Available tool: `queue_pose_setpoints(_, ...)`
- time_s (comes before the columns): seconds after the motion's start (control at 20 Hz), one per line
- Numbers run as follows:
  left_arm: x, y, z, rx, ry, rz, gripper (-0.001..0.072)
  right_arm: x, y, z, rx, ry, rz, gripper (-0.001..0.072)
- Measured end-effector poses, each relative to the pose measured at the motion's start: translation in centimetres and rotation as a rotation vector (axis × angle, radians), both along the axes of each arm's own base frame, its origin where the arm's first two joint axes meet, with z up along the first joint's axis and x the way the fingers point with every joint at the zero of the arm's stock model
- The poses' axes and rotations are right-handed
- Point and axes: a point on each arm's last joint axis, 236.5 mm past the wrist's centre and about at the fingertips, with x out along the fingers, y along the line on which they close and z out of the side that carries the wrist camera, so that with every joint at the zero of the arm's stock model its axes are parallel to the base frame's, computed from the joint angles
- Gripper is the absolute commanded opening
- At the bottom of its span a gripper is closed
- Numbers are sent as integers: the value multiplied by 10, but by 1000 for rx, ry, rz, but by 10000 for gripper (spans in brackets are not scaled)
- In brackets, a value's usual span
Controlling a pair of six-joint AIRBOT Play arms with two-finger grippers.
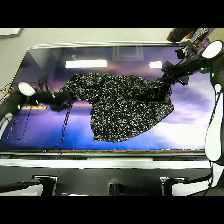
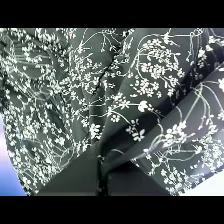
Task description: Fold the clothes and pants, and hang the long-sleeved shirts on hangers.
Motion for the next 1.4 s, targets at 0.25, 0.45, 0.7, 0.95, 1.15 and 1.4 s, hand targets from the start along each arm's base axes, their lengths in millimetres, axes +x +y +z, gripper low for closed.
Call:
queue_pose_setpoints(0.25, -70, -49, -51, -70, 108, -63, 684, -6, 1, -1, -2, 21, 14, 28)
queue_pose_setpoints(0.45, -96, -81, -74, -76, 144, -115, 683, -7, 1, -2, -3, 25, 20, 28)
queue_pose_setpoints(0.7, -109, -108, -87, -112, 184, -119, 601, -8, 5, 0, 17, 24, 25, 28)
queue_pose_setpoints(0.95, -111, -115, -91, -106, 178, -126, 18, -8, 14, 5, 68, 36, 7, 27)
queue_pose_setpoints(1.15, -74, -113, -51, -115, 44, -158, 16, -5, 41, 30, 219, 1, 3, 26)
queue_pose_setpoints(1.4, 20, -77, 114, -81, -385, -163, 17, 19, 34, 116, 331, -283, -104, 26)
